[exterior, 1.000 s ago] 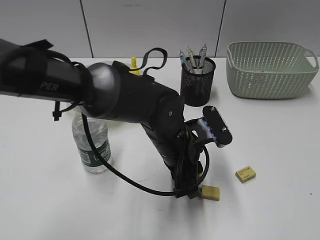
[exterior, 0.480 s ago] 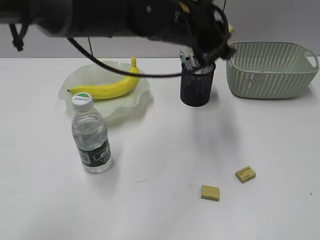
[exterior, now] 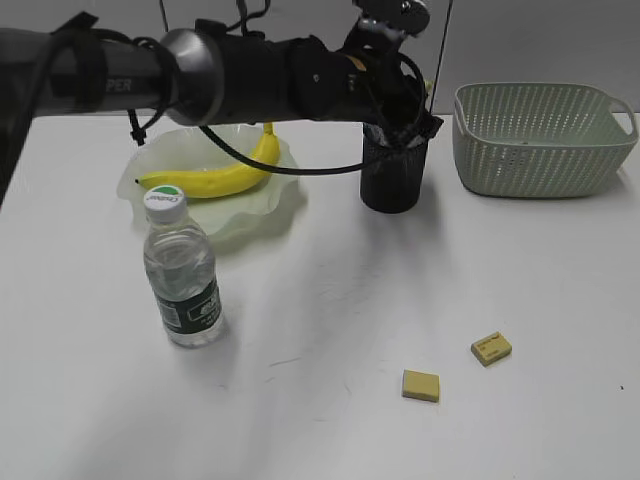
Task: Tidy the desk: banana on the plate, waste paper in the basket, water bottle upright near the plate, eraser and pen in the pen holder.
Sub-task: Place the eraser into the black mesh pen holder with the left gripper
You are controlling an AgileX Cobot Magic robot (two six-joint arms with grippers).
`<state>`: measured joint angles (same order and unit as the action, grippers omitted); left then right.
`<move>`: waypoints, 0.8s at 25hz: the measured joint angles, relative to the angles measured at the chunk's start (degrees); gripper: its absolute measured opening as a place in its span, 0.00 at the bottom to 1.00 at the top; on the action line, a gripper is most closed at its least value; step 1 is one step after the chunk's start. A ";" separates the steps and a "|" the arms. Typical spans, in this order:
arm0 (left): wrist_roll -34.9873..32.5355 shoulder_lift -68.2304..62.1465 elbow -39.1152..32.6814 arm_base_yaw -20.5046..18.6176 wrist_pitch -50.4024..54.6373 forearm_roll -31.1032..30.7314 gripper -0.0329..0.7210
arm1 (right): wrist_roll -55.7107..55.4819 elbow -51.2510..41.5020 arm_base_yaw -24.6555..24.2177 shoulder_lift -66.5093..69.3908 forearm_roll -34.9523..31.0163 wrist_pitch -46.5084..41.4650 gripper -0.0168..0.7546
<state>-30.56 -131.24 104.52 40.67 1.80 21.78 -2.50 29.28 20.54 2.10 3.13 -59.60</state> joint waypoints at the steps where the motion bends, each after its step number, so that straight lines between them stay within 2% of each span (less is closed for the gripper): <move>1: 0.00 -0.41 0.00 0.00 0.00 0.00 0.32 | 0.00 0.00 0.00 0.00 0.00 0.00 0.45; 6: 0.00 -0.76 0.12 -0.54 -0.21 0.00 0.60 | 0.00 0.00 0.00 0.00 0.02 0.00 0.45; 9: 0.00 0.07 0.12 -1.27 2.04 0.06 0.66 | 0.00 0.00 0.00 0.00 0.02 0.00 0.45; 12: 0.00 3.15 0.12 -1.87 9.23 0.12 0.62 | 0.00 0.00 0.00 0.00 0.02 0.00 0.45; 16: 0.11 11.45 -0.53 -2.40 20.98 0.12 0.38 | -0.02 0.00 0.00 0.00 0.02 0.04 0.45; 20: 0.97 24.64 -10.66 -3.32 27.94 -0.19 0.31 | -0.02 0.00 0.00 0.00 0.02 0.04 0.45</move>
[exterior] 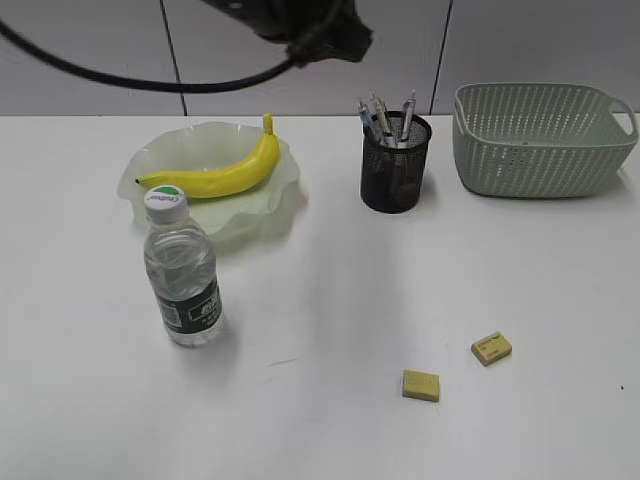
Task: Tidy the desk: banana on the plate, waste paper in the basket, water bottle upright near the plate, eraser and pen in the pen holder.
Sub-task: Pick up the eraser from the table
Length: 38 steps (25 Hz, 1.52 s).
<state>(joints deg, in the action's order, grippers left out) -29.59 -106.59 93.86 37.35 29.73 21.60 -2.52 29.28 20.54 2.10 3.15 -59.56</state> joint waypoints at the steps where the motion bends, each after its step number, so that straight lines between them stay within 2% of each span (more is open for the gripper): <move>1: 0.39 4.44 -4.47 -0.11 0.83 -0.22 0.31 | 0.00 0.00 0.00 0.00 0.00 0.00 0.45; 4: 3.82 19.93 -19.55 -0.11 4.02 -1.43 0.30 | 0.00 0.00 0.00 0.00 0.00 0.00 0.45; 7: 11.72 35.73 -33.00 -0.11 7.99 -5.53 0.30 | 0.00 0.00 0.00 0.00 0.00 0.00 0.45; 11: 23.98 56.25 -47.57 -0.11 14.97 -14.73 0.30 | 0.00 0.00 0.00 0.00 0.00 0.00 0.45; 14: 31.81 70.93 -54.15 -0.11 21.98 -20.31 0.30 | 0.00 0.00 0.00 0.00 0.05 0.00 0.45; 19: 39.31 88.69 -58.94 -0.11 30.61 -26.27 0.30 | 0.00 0.00 0.00 0.00 0.05 0.00 0.45; 26: 40.59 102.69 -62.80 -0.11 31.25 -27.12 0.31 | 0.00 0.11 0.00 0.00 0.05 0.62 0.45; 29: 40.66 104.72 -62.87 -0.11 31.17 -27.22 0.31 | 0.00 1.16 0.00 2.27 0.05 4.93 0.45; 33: 40.76 105.24 -62.98 -0.11 31.13 -27.36 0.31 | -0.48 1.48 0.00 16.41 -0.42 12.35 0.45; 36: 40.81 106.57 -62.98 -1.30 31.11 -27.68 0.31 | -0.72 1.93 0.00 34.27 -2.46 18.41 0.46; 38: 40.81 106.96 -62.98 -3.63 31.11 -28.09 0.31 | -0.79 3.11 0.00 48.48 -3.15 22.94 0.51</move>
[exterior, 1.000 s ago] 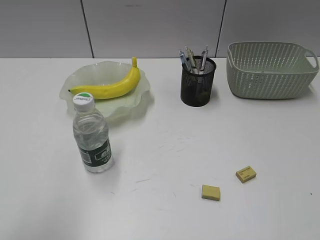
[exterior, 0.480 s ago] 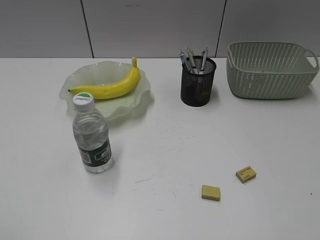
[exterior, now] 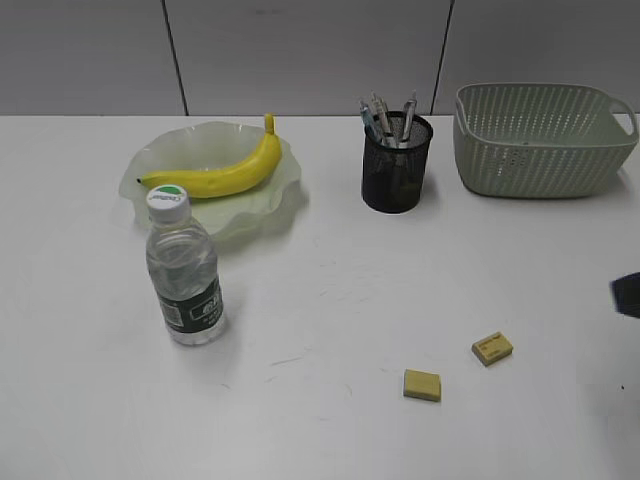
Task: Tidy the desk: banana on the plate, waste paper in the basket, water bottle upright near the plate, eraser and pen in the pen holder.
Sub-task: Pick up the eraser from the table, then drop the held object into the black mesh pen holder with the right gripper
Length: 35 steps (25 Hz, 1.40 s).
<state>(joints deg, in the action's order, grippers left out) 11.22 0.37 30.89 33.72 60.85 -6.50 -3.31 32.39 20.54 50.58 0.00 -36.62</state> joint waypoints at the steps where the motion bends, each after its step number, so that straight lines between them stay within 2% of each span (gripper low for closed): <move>1: 0.00 -0.01 0.00 -1.61 0.06 -0.09 0.31 | 0.00 1.11 0.00 5.16 -0.38 1.35 0.56; 5: 0.00 -0.01 0.00 -10.01 -0.01 -0.28 0.31 | -0.02 7.58 0.05 26.37 -2.44 2.79 0.71; 10: 0.00 -0.01 0.00 -20.13 -0.01 -0.42 0.31 | -0.08 14.77 2.11 45.10 -3.12 2.85 0.75; 12: 0.00 -0.01 0.00 -22.72 -0.01 -0.58 0.31 | -0.08 16.74 3.23 49.74 -3.17 3.10 0.75; 19: 0.00 -0.01 0.00 -23.54 -0.01 -0.65 0.31 | -0.08 18.79 4.33 57.76 -2.68 5.66 0.73; 21: 0.00 -0.01 0.00 -23.54 -0.01 -0.65 0.31 | -0.08 18.86 4.37 57.83 -2.12 5.92 0.62; 23: 0.00 -0.01 0.00 -23.54 -0.01 -0.50 0.31 | -0.08 19.08 4.41 57.83 -1.65 6.09 0.42; 29: 0.00 -0.01 0.00 -23.54 -0.01 -0.31 0.31 | -0.08 22.82 4.41 52.57 0.43 8.75 0.42; 32: 0.00 -0.01 0.00 -23.54 -0.01 -0.08 0.31 | -0.08 30.30 4.34 50.10 3.04 15.26 0.42; 35: 0.00 -0.01 0.00 -23.54 -0.01 -0.04 0.31 | -0.08 40.96 3.83 53.22 4.08 19.97 0.42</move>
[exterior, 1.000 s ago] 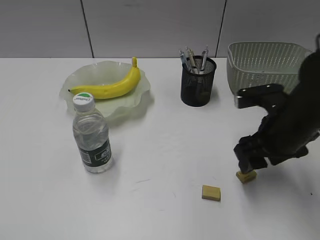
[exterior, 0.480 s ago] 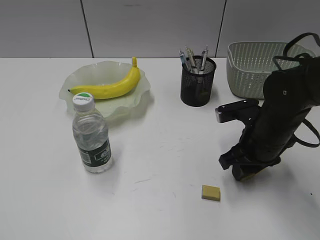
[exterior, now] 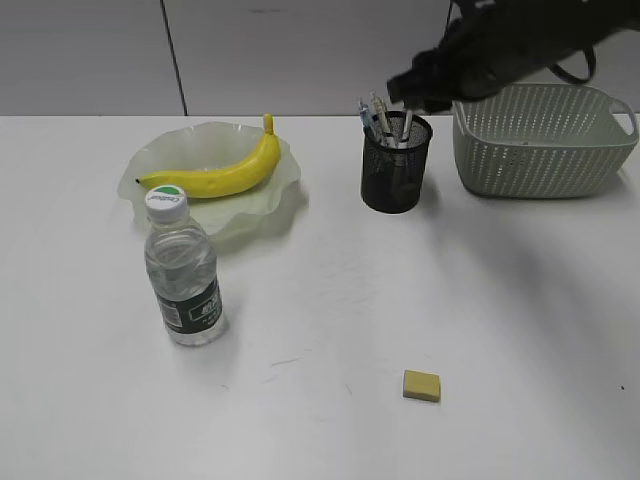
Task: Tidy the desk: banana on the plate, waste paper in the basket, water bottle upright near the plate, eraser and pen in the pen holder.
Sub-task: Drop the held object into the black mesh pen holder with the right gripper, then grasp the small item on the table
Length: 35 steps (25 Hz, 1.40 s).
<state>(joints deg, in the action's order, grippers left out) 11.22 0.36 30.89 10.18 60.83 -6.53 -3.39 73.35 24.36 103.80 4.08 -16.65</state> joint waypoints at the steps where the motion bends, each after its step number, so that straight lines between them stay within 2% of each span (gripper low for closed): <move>1: 0.00 0.00 0.00 0.00 0.00 0.00 0.31 | 0.00 4.02 -0.06 2.35 0.52 0.10 0.42; 5: 0.00 0.00 0.00 0.00 0.00 0.00 0.31 | -0.02 17.64 -0.06 13.14 2.39 -4.17 0.42; 9: 0.00 0.00 0.00 0.00 0.00 0.00 0.31 | -0.02 26.44 -0.06 20.95 4.09 -11.28 0.42; 10: 0.00 0.00 0.00 0.00 0.00 0.05 0.31 | -0.02 27.85 -0.06 21.95 4.09 -12.58 0.45; 14: 0.00 0.00 0.00 0.00 0.00 0.02 0.31 | -0.02 29.73 -0.06 22.63 4.27 -15.60 0.68; 16: 0.00 0.00 0.00 0.00 0.00 0.07 0.31 | -0.02 29.86 -0.10 21.92 4.27 -18.00 0.71; 19: 0.00 0.00 0.00 0.00 0.00 0.07 0.31 | -0.02 28.50 -0.18 18.23 4.27 -22.50 0.70; 22: 0.00 0.00 0.00 0.00 0.00 0.07 0.31 | 0.04 21.43 -0.18 8.95 4.27 -23.45 0.68; 28: 0.00 -0.07 0.00 0.00 0.00 0.09 0.31 | 0.15 -5.09 -0.18 -21.23 3.37 -24.77 0.68; 31: 0.00 -1.39 0.00 0.00 0.00 0.13 0.31 | 0.03 -19.79 -0.18 -37.22 1.36 -28.68 0.67; 35: -0.73 -5.65 0.00 0.00 -0.24 0.54 0.31 | -0.01 -33.95 -0.18 -59.64 -0.85 -34.83 0.67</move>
<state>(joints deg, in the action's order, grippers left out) 10.49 -5.29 30.89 10.18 60.59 -5.99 -3.40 39.40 24.19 44.16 3.23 -51.48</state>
